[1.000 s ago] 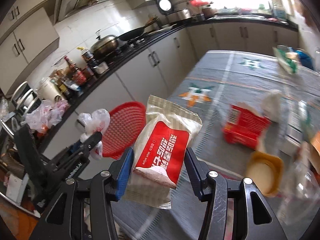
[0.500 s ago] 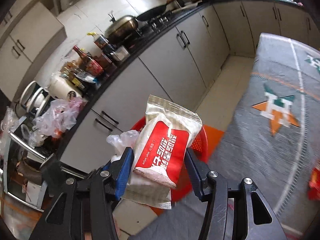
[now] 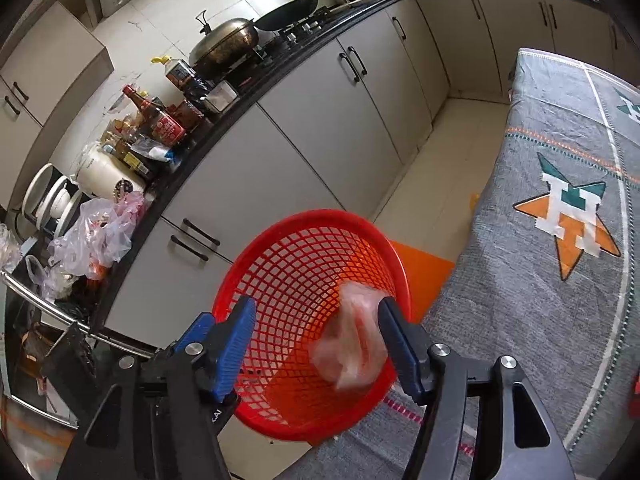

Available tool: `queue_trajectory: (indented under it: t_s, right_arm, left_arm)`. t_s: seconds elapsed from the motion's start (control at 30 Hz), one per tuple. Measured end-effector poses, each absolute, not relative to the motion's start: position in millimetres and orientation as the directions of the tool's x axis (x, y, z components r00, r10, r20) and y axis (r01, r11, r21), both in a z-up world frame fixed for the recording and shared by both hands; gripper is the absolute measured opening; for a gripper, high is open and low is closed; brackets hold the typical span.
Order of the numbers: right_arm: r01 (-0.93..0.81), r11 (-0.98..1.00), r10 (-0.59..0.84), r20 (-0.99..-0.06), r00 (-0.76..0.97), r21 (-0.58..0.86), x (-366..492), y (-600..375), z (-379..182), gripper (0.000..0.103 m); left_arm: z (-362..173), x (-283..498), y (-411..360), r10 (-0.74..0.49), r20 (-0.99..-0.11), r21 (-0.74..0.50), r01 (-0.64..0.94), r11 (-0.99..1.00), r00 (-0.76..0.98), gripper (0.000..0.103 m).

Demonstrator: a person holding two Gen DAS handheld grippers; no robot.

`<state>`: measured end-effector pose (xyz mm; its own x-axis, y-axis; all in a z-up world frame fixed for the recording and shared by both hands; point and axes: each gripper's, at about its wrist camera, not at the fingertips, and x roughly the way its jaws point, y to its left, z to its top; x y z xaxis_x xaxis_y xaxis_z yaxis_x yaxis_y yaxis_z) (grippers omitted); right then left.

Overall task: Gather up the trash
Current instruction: 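Open both tools to drop the bags into the red basket, then grasp the yellow square container with the left tool while the right tool grasps the clear plastic cup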

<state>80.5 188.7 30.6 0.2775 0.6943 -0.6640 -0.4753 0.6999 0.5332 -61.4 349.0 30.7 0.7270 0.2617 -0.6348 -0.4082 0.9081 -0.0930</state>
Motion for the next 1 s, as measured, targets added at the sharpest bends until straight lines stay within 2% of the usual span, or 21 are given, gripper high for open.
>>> queue_trajectory:
  t_s: [0.2,0.43,1.0]
  right_arm:
    - [-0.499,0.689,0.712,-0.622,0.327,0.526,55,163,50,0.068]
    - [-0.508,0.703,0.702,-0.598,0.387,0.497,11,117,60,0.069]
    - [-0.411,0.746,0.666,-0.558,0.495,0.524,-60,-9,57,0.069]
  left_arm:
    - [50,-87,323,0.348,-0.570,-0.022,-0.438,0.899,0.744,0.067]
    - [66,-119,278,0.394,-0.504,0.062,-0.423,0.904,0.769,0.070]
    - [78,-141,171,0.293,-0.477,0.153,-0.250,0.956,0.829,0.072]
